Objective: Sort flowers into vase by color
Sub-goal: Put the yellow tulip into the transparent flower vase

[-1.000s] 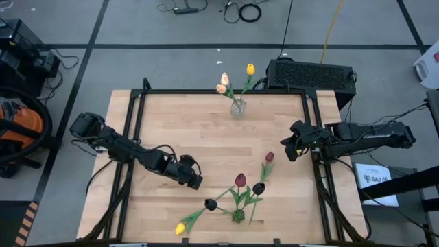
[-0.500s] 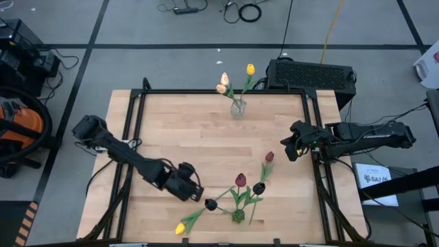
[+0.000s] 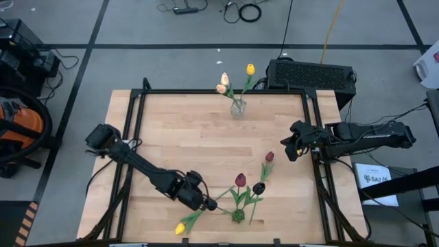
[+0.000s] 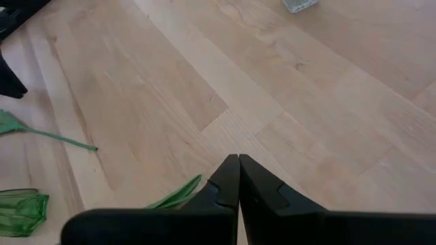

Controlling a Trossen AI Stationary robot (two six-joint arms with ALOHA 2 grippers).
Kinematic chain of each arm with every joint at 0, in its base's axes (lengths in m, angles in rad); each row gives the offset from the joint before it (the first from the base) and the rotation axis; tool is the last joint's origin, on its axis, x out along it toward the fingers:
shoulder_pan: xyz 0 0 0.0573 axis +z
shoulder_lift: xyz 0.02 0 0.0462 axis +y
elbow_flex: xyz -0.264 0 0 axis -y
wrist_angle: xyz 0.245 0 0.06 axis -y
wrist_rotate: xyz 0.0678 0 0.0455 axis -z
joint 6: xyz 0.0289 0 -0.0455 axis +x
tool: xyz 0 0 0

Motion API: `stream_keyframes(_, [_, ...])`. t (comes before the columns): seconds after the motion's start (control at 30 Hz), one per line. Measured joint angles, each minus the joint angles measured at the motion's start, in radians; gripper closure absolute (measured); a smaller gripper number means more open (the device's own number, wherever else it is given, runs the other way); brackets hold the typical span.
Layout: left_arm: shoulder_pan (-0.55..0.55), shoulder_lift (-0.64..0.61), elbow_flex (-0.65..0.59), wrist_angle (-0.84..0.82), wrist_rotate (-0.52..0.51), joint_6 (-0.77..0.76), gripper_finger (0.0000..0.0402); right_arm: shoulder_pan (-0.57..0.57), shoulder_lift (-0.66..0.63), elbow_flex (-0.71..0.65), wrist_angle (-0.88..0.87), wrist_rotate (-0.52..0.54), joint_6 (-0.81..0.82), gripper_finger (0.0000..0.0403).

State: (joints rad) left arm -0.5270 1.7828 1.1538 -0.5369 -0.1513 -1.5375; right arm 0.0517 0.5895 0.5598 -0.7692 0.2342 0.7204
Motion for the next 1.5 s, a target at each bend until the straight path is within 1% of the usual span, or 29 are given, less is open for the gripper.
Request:
stream_keyframes(0.23, [0.016,0.0,0.0,0.01,-0.004,0.006,0.035,0.0,0.0,0.0,0.001,0.0,0.002,0.0403])
stream_keyframes(0.43, [0.016,0.0,0.0,0.022,-0.079,0.059,0.0343,0.0,0.0,0.0,0.001,-0.001,0.007,0.0403])
stream_keyframes(0.53, [0.016,0.0,0.0,0.026,-0.093,0.057,0.0321,0.0,0.0,0.0,0.001,-0.001,0.008,0.0403])
stream_keyframes(0.73, [0.016,0.0,0.0,0.036,-0.093,0.054,0.0257,0.0,0.0,0.0,0.001,-0.001,0.003,0.0403])
stream_keyframes(0.83, [0.016,0.0,0.0,0.067,-0.079,0.053,0.0234,0.0,0.0,0.0,0.001,-0.001,0.001,0.0403])
stream_keyframes(0.93, [0.016,0.0,0.0,0.087,-0.073,0.063,0.0225,0.0,0.0,0.0,0.001,-0.001,0.0,0.0403])
stream_keyframes(1.13, [-0.005,0.025,0.0,0.087,-0.051,0.134,0.0223,0.0,0.0,0.0,0.0,-0.001,-0.007,0.0403])
stream_keyframes(1.2, [-0.018,0.047,0.0,0.104,-0.023,0.133,0.0223,0.0,0.0,0.0,0.0,-0.001,-0.007,0.0403])
stream_keyframes(1.27, [-0.025,0.064,-0.002,0.126,0.031,0.139,0.0223,0.0,0.0,0.0,-0.001,-0.001,-0.007,0.0403])
stream_keyframes(1.33, [-0.026,0.08,-0.002,0.166,0.066,0.173,0.0223,0.0,0.0,0.0,-0.004,-0.001,-0.004,0.0403])
stream_keyframes(1.4, [-0.032,0.093,-0.002,0.193,0.086,0.215,0.0223,0.0,0.0,0.0,-0.005,-0.001,-0.004,0.0403])
stream_keyframes(1.5, [-0.046,0.111,-0.001,0.224,0.096,0.217,0.0223,0.0,0.0,0.0,-0.006,-0.001,-0.006,0.0403])
